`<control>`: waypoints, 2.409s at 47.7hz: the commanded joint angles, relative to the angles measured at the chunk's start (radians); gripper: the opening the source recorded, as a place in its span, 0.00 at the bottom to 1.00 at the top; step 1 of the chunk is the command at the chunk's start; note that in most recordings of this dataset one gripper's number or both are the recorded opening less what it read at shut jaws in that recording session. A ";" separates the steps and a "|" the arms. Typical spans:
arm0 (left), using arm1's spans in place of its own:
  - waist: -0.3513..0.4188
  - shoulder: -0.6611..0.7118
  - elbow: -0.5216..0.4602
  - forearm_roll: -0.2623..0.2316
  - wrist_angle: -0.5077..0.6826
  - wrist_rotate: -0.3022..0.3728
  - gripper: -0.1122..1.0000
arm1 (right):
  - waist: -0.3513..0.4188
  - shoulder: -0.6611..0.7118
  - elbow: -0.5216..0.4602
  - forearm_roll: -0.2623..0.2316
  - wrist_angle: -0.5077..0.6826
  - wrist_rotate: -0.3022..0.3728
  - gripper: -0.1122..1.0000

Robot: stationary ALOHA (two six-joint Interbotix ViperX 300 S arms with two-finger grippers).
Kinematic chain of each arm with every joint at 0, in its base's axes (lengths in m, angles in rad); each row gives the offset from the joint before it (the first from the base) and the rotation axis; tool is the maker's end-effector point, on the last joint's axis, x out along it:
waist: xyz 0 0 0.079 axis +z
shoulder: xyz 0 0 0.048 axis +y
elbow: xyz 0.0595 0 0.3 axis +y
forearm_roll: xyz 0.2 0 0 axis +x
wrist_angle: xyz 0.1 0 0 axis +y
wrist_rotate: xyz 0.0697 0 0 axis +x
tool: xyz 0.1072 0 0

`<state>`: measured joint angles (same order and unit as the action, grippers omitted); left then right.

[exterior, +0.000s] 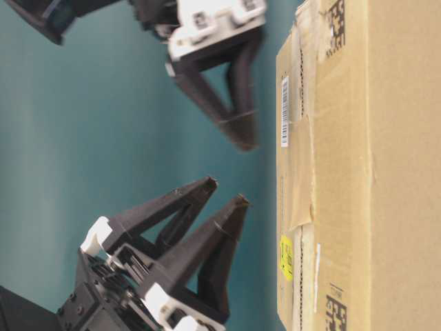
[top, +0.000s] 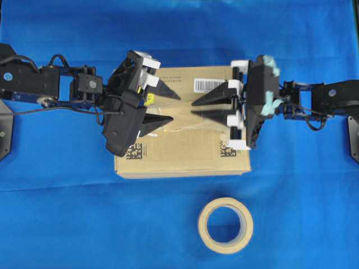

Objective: Apply tape along the seams of the closed cardboard box to seal it securely.

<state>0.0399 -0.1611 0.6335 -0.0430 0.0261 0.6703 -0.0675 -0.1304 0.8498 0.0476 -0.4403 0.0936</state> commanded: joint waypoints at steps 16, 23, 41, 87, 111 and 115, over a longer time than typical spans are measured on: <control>-0.009 0.026 0.081 0.000 -0.268 -0.229 0.10 | -0.020 0.058 -0.061 -0.011 -0.031 -0.009 0.10; -0.008 0.084 0.075 0.000 -0.307 -0.287 0.10 | -0.020 0.112 -0.097 -0.011 -0.012 -0.009 0.10; 0.014 0.172 0.097 0.000 -0.324 -0.325 0.10 | 0.000 0.186 -0.129 -0.011 -0.003 -0.002 0.10; 0.026 0.101 0.298 0.000 -0.426 -0.448 0.10 | 0.003 0.064 0.074 0.006 0.011 0.046 0.10; -0.048 0.072 0.101 0.005 -0.425 -0.339 0.10 | -0.023 -0.012 -0.002 -0.003 0.003 -0.002 0.10; -0.048 0.106 0.080 0.005 -0.425 -0.331 0.10 | -0.023 0.037 -0.037 -0.003 0.008 -0.002 0.10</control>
<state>-0.0046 -0.0675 0.7486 -0.0399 -0.3942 0.3359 -0.0936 -0.1181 0.8606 0.0445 -0.4264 0.0936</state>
